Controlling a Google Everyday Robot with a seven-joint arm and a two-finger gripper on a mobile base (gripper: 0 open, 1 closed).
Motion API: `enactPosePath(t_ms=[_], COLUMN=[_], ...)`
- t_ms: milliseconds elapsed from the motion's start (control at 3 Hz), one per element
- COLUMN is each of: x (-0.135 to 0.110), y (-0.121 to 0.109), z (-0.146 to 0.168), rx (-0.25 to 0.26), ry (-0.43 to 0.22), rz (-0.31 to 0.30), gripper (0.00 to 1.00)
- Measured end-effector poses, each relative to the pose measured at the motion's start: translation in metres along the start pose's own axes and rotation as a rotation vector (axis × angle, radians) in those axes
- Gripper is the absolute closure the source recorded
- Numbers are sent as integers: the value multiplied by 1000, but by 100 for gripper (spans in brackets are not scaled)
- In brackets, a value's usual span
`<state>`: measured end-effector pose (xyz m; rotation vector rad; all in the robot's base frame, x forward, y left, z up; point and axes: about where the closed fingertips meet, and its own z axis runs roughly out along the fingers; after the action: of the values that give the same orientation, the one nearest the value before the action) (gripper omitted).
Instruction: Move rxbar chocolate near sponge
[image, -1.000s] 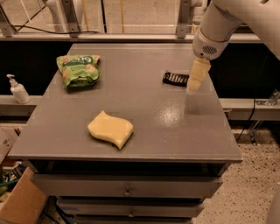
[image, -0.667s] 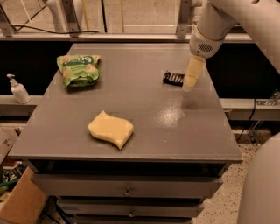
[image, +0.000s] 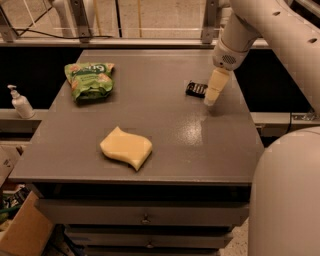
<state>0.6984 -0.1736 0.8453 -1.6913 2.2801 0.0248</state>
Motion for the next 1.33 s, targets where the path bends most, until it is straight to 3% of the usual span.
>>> enactPosePath(t_ms=[333, 667, 1333], x=[7, 10, 10], y=[-9, -13, -18], z=[14, 23, 21], rx=[-8, -17, -22], ry=[0, 2, 2], rz=[17, 27, 35], gripper=[0, 16, 64])
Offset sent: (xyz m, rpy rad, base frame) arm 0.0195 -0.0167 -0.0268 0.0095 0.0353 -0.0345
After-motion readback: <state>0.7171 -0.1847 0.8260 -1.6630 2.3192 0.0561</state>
